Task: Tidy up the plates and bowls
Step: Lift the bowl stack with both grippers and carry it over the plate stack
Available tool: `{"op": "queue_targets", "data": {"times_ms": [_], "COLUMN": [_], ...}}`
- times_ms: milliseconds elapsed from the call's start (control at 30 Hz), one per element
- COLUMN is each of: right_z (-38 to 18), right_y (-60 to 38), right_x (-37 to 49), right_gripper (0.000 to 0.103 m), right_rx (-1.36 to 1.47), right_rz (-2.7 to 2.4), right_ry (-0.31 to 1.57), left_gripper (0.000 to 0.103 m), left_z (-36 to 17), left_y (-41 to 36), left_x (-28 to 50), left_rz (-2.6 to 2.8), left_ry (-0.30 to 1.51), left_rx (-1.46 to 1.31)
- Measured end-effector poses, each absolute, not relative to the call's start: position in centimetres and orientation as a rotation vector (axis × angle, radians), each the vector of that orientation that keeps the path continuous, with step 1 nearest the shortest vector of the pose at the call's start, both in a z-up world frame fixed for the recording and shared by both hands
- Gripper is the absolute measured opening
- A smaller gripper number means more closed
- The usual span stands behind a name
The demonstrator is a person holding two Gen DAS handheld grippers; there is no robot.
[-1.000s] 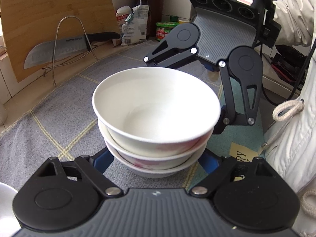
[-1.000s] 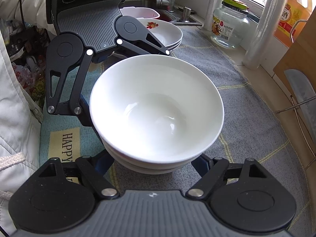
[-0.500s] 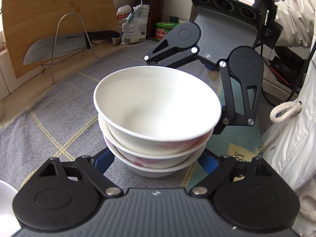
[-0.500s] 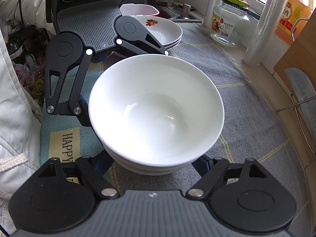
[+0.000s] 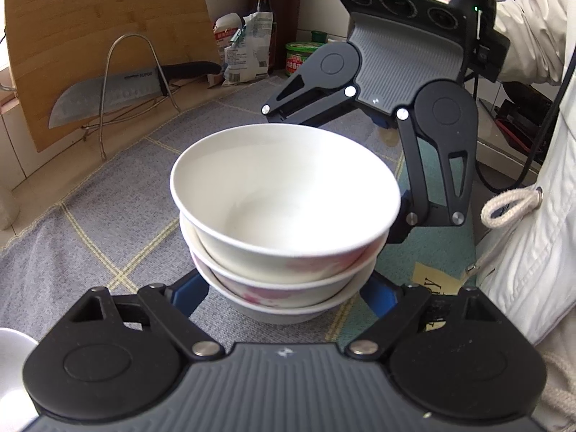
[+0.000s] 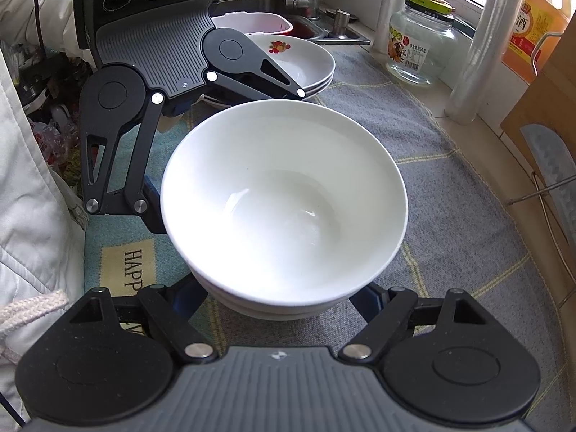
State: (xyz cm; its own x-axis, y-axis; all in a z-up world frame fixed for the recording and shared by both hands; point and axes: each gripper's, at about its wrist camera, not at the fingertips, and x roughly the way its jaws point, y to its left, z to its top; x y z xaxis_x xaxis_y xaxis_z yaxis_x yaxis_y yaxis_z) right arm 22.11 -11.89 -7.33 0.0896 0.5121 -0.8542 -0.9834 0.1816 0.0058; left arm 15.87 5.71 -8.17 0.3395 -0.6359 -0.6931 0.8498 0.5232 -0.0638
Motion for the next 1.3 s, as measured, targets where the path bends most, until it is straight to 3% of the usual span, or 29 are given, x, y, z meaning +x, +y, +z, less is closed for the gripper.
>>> {"op": "queue_targets", "data": {"times_ms": [600, 1300], "right_z": [-4.6, -3.5], "right_y": [-9.1, 2.8], "right_x": [22.6, 23.5], "right_gripper": [0.088, 0.088], "right_rx": [-0.729, -0.809], "right_rz": [1.339, 1.480], "right_ry": [0.818, 0.706], "left_gripper": [0.090, 0.090], "left_z": [-5.5, -3.6], "left_y": [8.8, 19.4], "left_x": [14.5, 12.9], "left_rz": [-0.905, -0.710], "left_ry": [0.709, 0.696], "left_rx": [0.306, 0.311]}}
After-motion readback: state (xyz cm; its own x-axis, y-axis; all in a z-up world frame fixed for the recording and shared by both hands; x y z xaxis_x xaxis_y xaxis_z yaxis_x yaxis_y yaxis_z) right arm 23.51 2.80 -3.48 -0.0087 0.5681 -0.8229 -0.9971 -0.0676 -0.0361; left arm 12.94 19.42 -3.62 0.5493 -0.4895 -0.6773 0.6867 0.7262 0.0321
